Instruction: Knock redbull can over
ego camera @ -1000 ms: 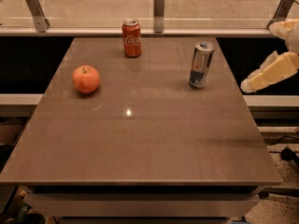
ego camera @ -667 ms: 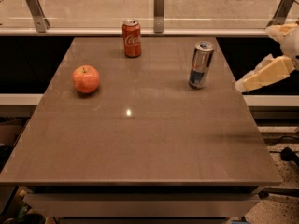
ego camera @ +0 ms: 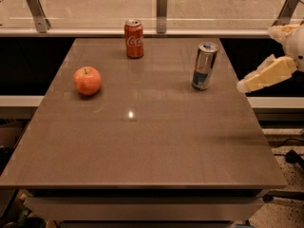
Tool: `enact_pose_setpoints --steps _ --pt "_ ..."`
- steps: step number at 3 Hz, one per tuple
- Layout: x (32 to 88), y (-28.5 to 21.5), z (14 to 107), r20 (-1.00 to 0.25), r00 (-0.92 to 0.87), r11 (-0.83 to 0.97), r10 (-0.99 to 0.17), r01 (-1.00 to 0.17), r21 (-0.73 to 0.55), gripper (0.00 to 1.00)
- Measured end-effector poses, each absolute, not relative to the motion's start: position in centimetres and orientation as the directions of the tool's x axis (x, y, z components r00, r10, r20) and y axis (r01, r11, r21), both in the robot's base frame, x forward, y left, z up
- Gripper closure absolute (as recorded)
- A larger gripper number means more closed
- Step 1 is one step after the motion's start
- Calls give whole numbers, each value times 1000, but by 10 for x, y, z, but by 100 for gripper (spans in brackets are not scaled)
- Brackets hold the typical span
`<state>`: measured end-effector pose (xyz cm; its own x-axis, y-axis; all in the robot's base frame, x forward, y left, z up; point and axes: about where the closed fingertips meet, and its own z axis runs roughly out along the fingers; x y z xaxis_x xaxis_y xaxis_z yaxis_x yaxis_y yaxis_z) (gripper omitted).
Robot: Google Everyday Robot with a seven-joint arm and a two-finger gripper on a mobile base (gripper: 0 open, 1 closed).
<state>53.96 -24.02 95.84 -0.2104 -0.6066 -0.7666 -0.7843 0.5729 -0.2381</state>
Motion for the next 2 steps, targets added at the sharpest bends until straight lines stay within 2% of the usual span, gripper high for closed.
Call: enact_pose_setpoints --steps 2 --pt "555 -227 944 -837 -186 569 -515 -804 -172 0"
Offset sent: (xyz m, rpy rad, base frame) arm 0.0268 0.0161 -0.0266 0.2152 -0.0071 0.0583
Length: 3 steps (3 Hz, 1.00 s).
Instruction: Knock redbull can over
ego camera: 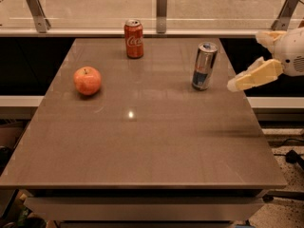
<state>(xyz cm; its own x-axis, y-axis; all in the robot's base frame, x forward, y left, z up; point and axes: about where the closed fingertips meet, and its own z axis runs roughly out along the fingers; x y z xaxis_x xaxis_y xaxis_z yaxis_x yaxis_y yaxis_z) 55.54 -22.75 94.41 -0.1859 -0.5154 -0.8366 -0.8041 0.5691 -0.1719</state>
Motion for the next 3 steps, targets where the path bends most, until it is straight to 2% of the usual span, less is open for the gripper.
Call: enact_pose_setpoints --steps 3 --pt "586 -190 905 -914 -144 488 -379 -870 -66 0"
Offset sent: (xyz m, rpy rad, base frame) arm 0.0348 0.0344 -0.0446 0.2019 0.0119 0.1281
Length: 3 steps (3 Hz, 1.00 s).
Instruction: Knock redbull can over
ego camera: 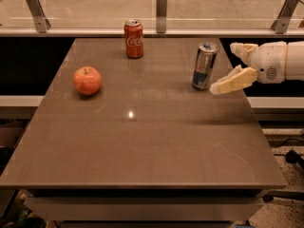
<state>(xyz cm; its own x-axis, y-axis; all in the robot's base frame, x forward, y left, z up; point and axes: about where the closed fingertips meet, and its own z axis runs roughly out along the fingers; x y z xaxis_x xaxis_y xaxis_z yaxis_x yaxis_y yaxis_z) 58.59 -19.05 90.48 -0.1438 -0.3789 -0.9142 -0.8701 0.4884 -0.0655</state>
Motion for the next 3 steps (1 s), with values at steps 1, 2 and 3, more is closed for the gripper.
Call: enact_pose_setpoints --steps 1,2,3 --pt "592 -180 895 -925 -139 462 -353 -886 -43 0" --pt "598 -172 888 -938 -134 439 -320 -898 -22 0" --pt "605 -168 885 -952 -123 423 -282 -906 -8 0"
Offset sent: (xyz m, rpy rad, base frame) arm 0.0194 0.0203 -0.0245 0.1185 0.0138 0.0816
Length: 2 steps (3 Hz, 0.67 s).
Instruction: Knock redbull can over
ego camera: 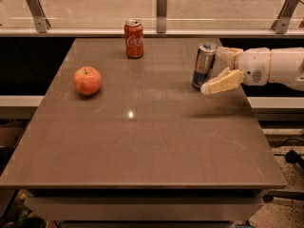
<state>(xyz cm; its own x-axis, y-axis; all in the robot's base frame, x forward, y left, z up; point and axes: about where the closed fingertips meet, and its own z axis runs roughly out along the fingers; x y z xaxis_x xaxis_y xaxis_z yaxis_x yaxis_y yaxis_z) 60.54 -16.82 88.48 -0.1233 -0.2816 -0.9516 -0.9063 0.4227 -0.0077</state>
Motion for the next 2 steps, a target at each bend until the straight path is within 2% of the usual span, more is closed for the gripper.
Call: enact_pose_setpoints --steps 2 --pt "618 -160 879 -966 -114 399 -232 -917 12 0"
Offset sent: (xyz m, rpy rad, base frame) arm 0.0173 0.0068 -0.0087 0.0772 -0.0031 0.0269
